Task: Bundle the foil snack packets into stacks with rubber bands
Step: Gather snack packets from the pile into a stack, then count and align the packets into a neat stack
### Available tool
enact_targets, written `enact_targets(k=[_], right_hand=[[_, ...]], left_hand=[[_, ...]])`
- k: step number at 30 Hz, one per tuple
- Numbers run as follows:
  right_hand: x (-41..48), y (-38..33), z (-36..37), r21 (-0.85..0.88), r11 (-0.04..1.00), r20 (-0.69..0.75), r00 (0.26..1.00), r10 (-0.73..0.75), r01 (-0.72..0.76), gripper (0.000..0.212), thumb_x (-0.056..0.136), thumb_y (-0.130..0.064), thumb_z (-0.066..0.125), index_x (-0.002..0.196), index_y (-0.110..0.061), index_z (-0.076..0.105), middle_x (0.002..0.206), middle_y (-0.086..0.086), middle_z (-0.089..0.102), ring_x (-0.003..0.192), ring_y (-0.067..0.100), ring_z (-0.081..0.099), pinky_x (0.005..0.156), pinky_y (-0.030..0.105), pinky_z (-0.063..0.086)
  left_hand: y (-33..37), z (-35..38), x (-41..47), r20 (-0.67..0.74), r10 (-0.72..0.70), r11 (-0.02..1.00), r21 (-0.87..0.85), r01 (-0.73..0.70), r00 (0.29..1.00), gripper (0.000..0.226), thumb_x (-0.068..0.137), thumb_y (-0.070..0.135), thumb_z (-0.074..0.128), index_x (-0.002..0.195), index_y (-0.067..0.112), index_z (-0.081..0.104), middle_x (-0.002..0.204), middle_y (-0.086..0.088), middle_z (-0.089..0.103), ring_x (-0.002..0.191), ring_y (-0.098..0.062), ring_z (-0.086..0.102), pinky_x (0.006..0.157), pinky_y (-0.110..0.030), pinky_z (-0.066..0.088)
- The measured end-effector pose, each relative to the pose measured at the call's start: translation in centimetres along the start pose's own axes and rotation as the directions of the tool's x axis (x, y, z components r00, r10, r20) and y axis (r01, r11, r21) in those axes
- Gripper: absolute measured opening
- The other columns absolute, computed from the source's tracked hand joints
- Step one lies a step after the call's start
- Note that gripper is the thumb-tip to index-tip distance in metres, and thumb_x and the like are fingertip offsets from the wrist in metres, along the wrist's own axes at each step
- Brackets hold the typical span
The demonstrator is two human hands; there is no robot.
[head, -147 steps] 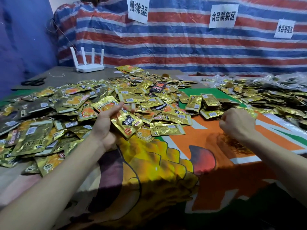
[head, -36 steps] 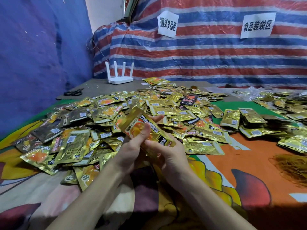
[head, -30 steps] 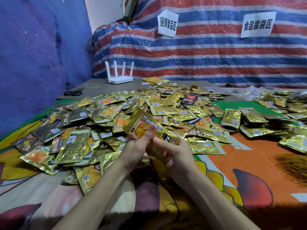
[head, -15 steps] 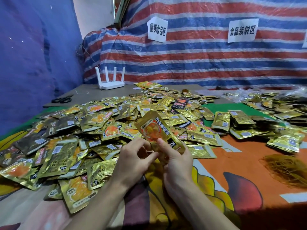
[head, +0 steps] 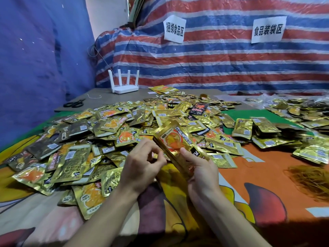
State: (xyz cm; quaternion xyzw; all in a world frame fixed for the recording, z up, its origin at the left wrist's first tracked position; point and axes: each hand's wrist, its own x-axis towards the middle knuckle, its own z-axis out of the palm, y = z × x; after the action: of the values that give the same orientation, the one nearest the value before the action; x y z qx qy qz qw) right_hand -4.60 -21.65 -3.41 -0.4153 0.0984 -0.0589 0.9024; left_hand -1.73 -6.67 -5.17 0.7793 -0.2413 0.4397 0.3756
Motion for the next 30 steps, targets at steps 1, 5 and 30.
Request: enact_targets(k=[1, 5, 30], right_hand=[[-0.1, -0.3, -0.3, -0.015, 1.0, 0.019, 1.0, 0.017, -0.017, 0.037, 0.067, 0.002, 0.081, 0.102, 0.006, 0.068, 0.095, 0.028, 0.074, 0.076, 0.039, 0.074, 0.061, 0.052, 0.061], [-0.4, -0.6, -1.0, -0.044, 0.999, 0.023, 1.0, -0.016, 0.017, 0.049, 0.053, -0.002, 0.085, 0.097, -0.001, 0.062, 0.08, 0.023, 0.074, 0.07, 0.04, 0.074, 0.057, 0.05, 0.059], [0.4, -6.0, -3.6, -0.583, 0.812, 0.335, 0.919, 0.207, 0.029, 0.023, 0.07, -0.007, 0.084, 0.09, -0.019, 0.081, 0.101, 0.022, 0.075, 0.087, 0.033, 0.073, 0.071, 0.048, 0.06]], left_hand=[[-0.3, -0.1, 0.1, -0.035, -0.032, 0.999, -0.013, 0.031, 0.999, 0.012, 0.079, 0.001, 0.071, 0.072, 0.003, 0.061, 0.078, 0.0, 0.058, 0.068, -0.011, 0.052, 0.065, -0.019, 0.045], [0.2, 0.2, -0.2, -0.023, 0.086, 0.996, -0.038, -0.087, 0.996, 0.013, 0.085, 0.01, 0.068, 0.074, 0.004, 0.064, 0.079, -0.001, 0.061, 0.072, -0.013, 0.057, 0.065, -0.028, 0.05], [3.1, 1.5, 2.3, 0.601, -0.493, 0.35, -0.524, 0.776, 0.629, 0.04, 0.056, 0.042, 0.085, 0.078, 0.01, 0.074, 0.072, -0.014, 0.072, 0.054, -0.026, 0.063, 0.042, -0.028, 0.05]])
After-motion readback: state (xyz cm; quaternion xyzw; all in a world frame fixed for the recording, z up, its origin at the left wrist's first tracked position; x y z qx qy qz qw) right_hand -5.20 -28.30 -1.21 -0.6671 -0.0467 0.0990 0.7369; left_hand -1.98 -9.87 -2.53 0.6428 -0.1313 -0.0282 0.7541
